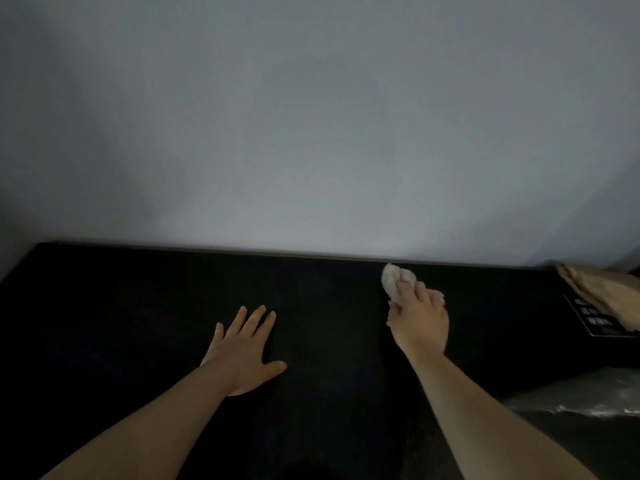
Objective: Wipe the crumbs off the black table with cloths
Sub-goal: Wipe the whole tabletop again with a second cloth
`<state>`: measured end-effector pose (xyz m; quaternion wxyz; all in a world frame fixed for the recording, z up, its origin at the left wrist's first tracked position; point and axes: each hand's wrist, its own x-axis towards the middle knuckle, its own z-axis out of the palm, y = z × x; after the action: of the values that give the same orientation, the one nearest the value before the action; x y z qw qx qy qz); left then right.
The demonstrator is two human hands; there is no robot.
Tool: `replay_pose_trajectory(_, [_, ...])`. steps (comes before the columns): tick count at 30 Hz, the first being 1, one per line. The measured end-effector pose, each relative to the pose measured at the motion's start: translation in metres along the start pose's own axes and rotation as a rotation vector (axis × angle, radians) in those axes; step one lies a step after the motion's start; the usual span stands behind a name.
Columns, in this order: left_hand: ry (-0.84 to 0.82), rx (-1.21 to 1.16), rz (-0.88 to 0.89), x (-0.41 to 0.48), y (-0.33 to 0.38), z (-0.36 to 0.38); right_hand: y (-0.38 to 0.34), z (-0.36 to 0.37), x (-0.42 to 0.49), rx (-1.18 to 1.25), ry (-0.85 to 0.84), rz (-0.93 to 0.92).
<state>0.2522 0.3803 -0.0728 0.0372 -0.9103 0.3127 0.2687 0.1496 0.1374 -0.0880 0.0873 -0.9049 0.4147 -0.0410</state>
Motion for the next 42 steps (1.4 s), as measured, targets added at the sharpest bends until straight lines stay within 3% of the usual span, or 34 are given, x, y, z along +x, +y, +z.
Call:
replay_pose_trajectory(2, [-0.005, -0.015, -0.004, 0.000, 0.000, 0.001, -0.018, 0.003, -0.013, 0.032, 0.045, 0.012])
replay_pose_trajectory(7, [-0.001, -0.026, -0.003, 0.002, -0.002, 0.001, -0.079, 0.016, -0.075, 0.147, -0.119, -0.617])
replay_pose_trajectory(9, [0.010, -0.020, 0.003, 0.001, -0.002, 0.002, -0.062, 0.016, -0.051, 0.056, -0.033, -0.686])
replay_pose_trajectory(12, [0.027, 0.002, 0.018, 0.001, -0.005, 0.005, -0.025, 0.016, -0.006, 0.020, 0.103, -0.286])
replay_pose_trajectory(14, [0.043, 0.022, 0.045, 0.001, -0.010, 0.004, -0.029, 0.014, -0.006, 0.121, 0.073, -0.003])
replay_pose_trajectory(15, [0.048, 0.026, 0.063, 0.001, -0.013, 0.003, -0.045, 0.016, -0.014, 0.134, 0.069, 0.031])
replay_pose_trajectory(17, [0.069, 0.032, 0.089, 0.002, -0.021, 0.002, -0.086, 0.023, -0.042, 0.145, 0.037, -0.148])
replay_pose_trajectory(20, [0.130, -0.021, 0.010, 0.003, -0.040, 0.002, -0.118, 0.033, -0.076, 0.090, -0.003, -0.641])
replay_pose_trajectory(22, [0.139, -0.069, -0.094, 0.003, -0.060, 0.002, -0.100, 0.034, -0.056, -0.016, 0.089, -0.707])
replay_pose_trajectory(24, [0.128, -0.074, -0.131, 0.002, -0.078, 0.001, -0.072, 0.029, -0.029, -0.088, 0.123, -0.410])
replay_pose_trajectory(26, [0.122, -0.049, -0.112, 0.003, -0.087, -0.001, -0.060, 0.022, -0.012, 0.048, 0.084, 0.015])
replay_pose_trajectory(28, [0.107, -0.023, -0.082, 0.003, -0.089, -0.004, -0.087, 0.017, -0.012, 0.141, 0.024, 0.216])
replay_pose_trajectory(30, [0.082, -0.022, -0.067, 0.004, -0.090, -0.007, -0.135, 0.022, -0.030, 0.137, -0.001, 0.061])
replay_pose_trajectory(34, [0.058, 0.004, -0.052, 0.003, -0.091, -0.012, -0.184, 0.035, -0.067, 0.168, -0.152, -0.613])
replay_pose_trajectory(36, [0.062, 0.013, -0.061, 0.001, -0.091, -0.011, -0.164, 0.028, -0.042, 0.119, -0.013, -0.726])
replay_pose_trajectory(38, [0.061, 0.018, -0.064, 0.002, -0.091, -0.010, -0.127, 0.025, -0.008, -0.010, 0.157, -0.434])
replay_pose_trajectory(40, [0.059, 0.028, -0.068, 0.002, -0.091, -0.010, -0.094, 0.014, 0.015, -0.058, 0.076, -0.008])
replay_pose_trajectory(42, [0.049, 0.030, -0.067, 0.003, -0.091, -0.012, -0.095, 0.011, 0.021, 0.012, -0.080, 0.232])
